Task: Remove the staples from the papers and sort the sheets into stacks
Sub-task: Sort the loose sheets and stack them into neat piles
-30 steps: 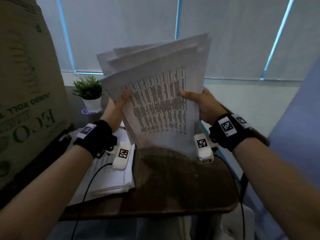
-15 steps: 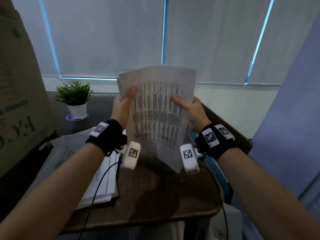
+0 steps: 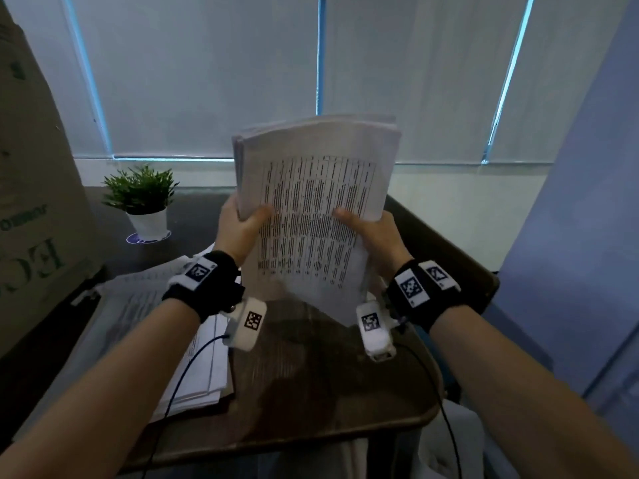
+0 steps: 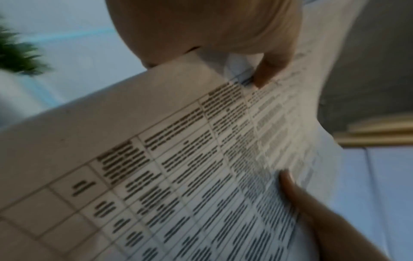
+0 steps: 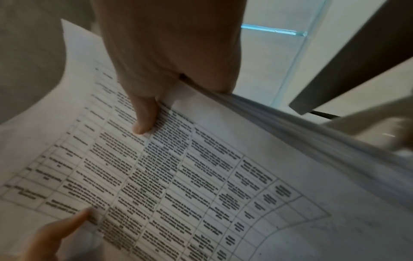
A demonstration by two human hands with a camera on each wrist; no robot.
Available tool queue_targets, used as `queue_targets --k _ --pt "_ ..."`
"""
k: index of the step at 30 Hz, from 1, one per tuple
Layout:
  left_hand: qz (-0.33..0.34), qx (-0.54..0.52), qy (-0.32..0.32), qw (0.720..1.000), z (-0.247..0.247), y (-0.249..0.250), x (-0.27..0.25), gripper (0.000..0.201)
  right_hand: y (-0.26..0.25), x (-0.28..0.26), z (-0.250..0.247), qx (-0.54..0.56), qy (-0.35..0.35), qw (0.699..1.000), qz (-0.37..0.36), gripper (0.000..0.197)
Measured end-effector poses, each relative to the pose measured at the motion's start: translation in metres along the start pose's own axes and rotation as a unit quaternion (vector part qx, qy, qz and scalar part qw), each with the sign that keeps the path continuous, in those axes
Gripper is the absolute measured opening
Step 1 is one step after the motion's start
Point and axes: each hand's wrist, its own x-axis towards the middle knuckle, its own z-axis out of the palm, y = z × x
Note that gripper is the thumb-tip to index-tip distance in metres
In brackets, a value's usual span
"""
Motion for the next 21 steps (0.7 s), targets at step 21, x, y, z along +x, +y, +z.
queue_targets --k 21 --pt "-0.139 -0.039 0.087 0.986 -0.028 -0.070 0.000 0.022 0.113 0.067 -0.027 -0.585 -0.146 0.779 0.173 0.048"
